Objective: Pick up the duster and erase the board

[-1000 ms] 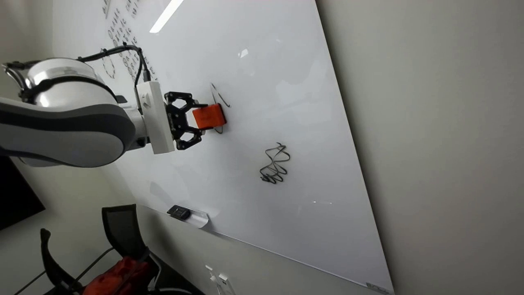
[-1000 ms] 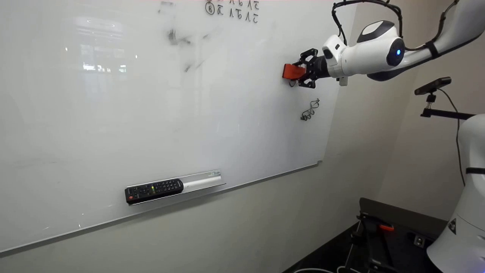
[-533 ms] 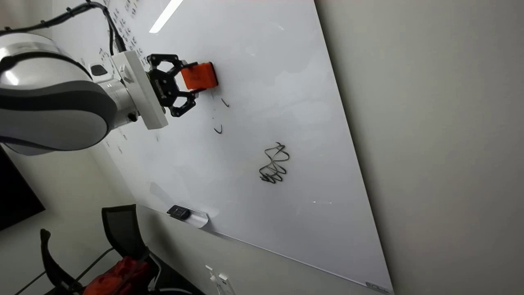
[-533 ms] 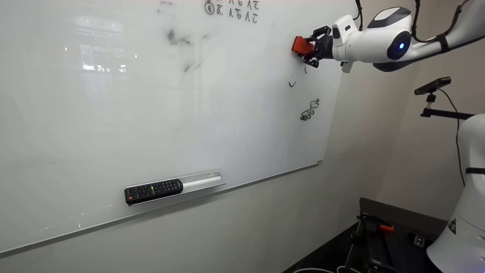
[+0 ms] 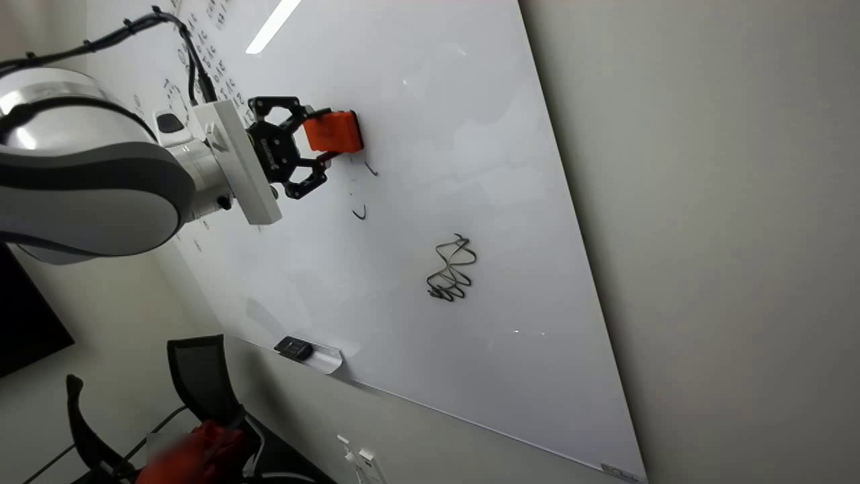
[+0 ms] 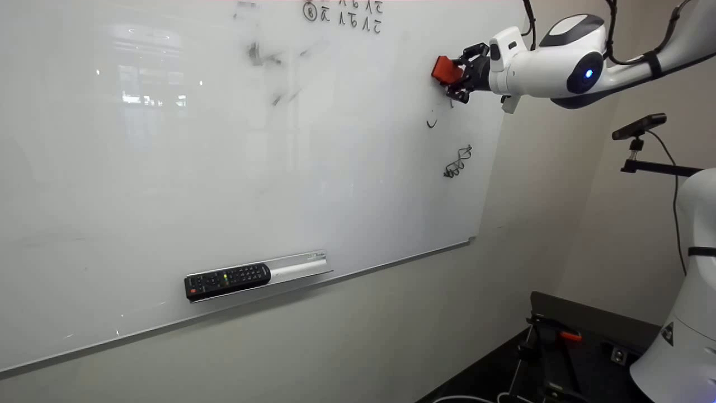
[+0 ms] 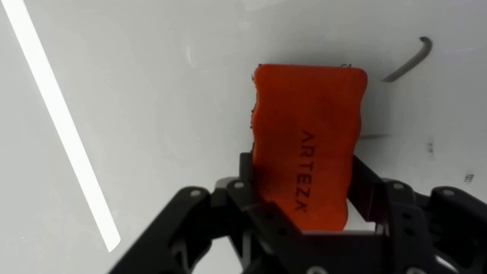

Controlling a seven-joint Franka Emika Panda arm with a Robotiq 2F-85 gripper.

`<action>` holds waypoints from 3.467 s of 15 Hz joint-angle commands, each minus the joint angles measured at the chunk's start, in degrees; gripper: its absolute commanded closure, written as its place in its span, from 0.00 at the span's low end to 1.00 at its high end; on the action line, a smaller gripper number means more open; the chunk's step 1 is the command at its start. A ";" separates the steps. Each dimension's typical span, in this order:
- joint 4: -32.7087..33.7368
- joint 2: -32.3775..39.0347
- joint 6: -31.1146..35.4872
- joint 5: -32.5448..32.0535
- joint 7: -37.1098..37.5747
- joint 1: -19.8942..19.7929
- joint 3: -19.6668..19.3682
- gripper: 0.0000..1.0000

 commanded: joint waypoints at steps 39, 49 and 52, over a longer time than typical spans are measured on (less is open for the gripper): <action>-0.34 12.24 -7.54 -2.72 17.53 -13.02 18.10 0.65; -2.69 17.55 -4.06 -2.71 20.06 -12.88 14.10 0.65; -2.23 18.40 -4.12 -2.71 21.11 -12.23 14.89 0.65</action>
